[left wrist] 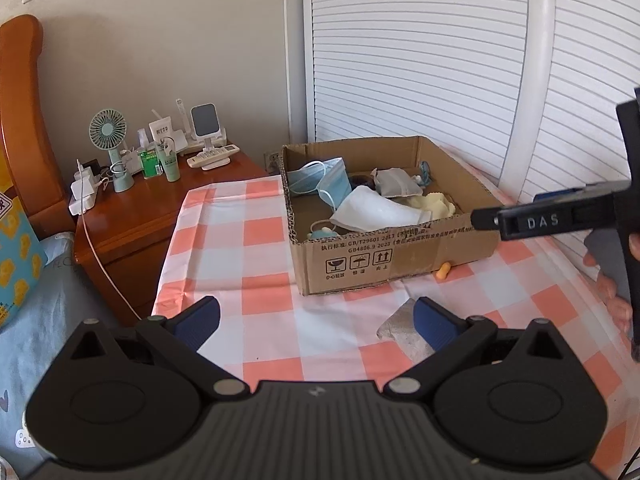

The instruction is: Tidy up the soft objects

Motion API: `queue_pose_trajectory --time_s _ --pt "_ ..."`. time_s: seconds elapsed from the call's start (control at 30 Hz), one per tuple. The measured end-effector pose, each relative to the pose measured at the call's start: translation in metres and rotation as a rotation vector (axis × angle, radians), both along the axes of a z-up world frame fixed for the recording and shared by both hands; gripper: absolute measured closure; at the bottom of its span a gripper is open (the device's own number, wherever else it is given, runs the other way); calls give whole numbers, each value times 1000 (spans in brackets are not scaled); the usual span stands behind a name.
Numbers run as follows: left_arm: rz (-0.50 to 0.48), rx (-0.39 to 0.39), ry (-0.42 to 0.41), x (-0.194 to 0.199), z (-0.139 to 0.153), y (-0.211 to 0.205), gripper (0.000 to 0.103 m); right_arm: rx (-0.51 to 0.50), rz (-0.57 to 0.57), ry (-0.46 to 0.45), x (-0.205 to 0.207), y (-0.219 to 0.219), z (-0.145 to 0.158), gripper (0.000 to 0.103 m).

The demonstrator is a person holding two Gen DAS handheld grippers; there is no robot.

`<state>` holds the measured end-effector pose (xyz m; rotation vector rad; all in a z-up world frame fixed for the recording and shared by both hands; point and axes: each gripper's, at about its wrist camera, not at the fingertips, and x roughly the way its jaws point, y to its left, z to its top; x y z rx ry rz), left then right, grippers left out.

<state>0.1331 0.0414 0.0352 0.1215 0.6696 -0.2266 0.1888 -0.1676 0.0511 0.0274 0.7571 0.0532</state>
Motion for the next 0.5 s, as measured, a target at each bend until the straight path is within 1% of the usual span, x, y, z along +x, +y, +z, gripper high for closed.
queue_pose_trajectory --time_s 0.1,0.17,0.2,0.27,0.37,0.5 --pt "0 5 9 3 -3 0 1 31 40 11 -11 6 -18 3" --pt "4 8 15 5 -5 0 1 49 83 21 -14 14 -29 10" --pt "7 8 17 6 -6 1 1 59 104 27 -14 17 -32 12" --pt "15 8 23 9 -8 3 1 82 148 40 -13 24 -39 22" --pt "30 9 33 14 -11 6 1 97 189 58 -8 34 -47 29" --pt "41 11 50 21 -17 8 1 101 222 75 2 44 -55 30"
